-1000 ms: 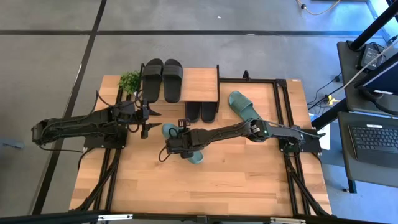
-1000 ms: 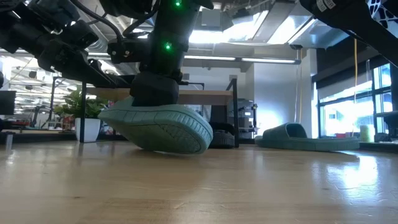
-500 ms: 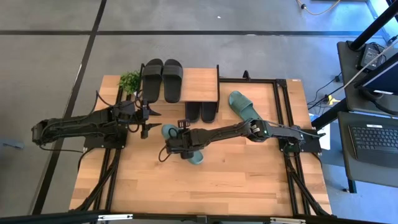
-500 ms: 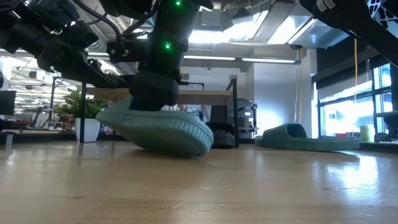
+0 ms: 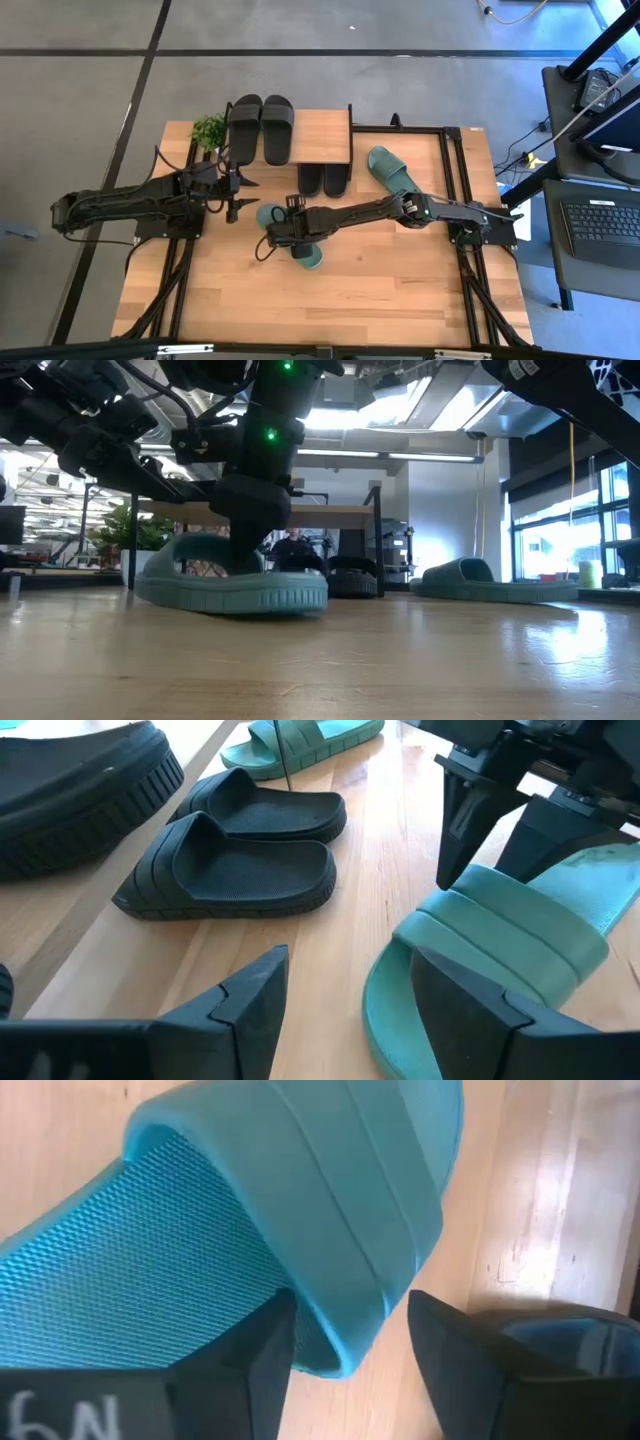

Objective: Pick and place slides into the shelf
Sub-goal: Put the right blue slipper under the shelf

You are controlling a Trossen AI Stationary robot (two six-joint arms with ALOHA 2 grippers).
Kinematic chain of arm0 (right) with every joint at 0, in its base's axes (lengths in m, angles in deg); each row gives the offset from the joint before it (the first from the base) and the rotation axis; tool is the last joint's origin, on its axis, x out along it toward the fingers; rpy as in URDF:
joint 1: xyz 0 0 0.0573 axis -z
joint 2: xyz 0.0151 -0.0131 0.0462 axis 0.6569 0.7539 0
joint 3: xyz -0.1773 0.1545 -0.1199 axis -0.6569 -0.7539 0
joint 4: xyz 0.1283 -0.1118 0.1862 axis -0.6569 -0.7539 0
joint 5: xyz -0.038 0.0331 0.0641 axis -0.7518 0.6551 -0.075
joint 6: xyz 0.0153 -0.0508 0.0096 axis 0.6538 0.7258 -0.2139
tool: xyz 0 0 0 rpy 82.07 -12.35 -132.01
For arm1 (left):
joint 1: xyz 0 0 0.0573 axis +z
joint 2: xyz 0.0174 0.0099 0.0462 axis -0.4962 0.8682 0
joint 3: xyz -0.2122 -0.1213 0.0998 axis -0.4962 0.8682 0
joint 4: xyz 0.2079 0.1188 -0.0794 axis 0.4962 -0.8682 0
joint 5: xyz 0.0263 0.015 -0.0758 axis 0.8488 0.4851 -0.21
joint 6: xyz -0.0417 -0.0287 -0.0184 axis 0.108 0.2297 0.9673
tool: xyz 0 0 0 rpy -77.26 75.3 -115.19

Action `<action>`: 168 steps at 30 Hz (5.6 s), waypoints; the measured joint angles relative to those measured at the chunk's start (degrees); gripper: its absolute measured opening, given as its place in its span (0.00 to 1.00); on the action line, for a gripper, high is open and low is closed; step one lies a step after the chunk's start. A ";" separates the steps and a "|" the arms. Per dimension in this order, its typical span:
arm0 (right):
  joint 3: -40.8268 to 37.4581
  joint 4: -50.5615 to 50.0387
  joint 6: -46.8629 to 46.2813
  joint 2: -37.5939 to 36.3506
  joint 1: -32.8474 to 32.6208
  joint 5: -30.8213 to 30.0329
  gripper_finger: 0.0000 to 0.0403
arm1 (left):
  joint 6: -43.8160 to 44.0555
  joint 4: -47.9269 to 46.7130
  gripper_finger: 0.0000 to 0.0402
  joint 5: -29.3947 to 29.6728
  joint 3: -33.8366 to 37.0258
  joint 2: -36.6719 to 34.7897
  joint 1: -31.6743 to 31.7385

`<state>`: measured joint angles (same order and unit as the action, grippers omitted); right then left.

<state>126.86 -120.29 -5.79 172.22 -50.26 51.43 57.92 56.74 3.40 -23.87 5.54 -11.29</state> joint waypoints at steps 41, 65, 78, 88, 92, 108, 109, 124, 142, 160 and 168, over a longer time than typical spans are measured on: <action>-13.11 -16.26 5.85 -8.98 -2.68 20.33 0.52 | 15.25 -1.36 0.51 -10.89 -0.02 -0.02 -17.15; -20.52 11.20 7.22 -9.03 -1.55 29.08 0.52 | 18.03 -1.74 0.51 -9.00 -0.02 -0.01 -17.62; -20.50 19.44 9.19 -9.03 -1.04 29.89 0.52 | 18.05 -1.74 0.51 -9.00 -0.02 -0.02 -17.62; -20.46 14.06 9.04 -13.29 -1.03 28.83 0.52 | 18.10 -1.44 0.51 -9.52 -0.02 -0.02 -17.74; -20.78 8.80 8.78 -17.47 -1.05 28.81 0.52 | 18.24 2.27 0.51 -9.56 -0.04 -0.07 -20.15; -72.07 45.17 4.74 -57.79 0.90 19.05 0.52 | 18.07 18.94 0.51 2.88 -0.09 -0.07 -34.91; -75.81 48.73 5.59 -60.50 1.07 18.80 0.52 | 18.07 20.11 0.51 4.08 -0.09 -0.07 -35.26; -116.41 77.44 4.75 -92.41 7.15 18.56 0.52 | 16.67 35.07 0.51 10.91 -0.15 10.97 -35.87; -126.33 80.49 5.74 -105.68 7.17 18.61 0.52 | 19.70 13.58 0.51 13.42 -26.99 36.42 -42.12; -126.33 80.38 5.90 -105.62 7.15 18.62 0.52 | 52.54 -5.74 0.51 12.57 -46.47 68.75 -51.54; -126.33 81.07 5.93 -105.61 7.17 18.60 0.52 | 55.13 -7.83 0.51 10.19 -46.49 72.07 -53.76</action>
<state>0.52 -39.23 0.14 66.61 -43.09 70.04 113.05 48.92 13.60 -70.36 77.61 -65.06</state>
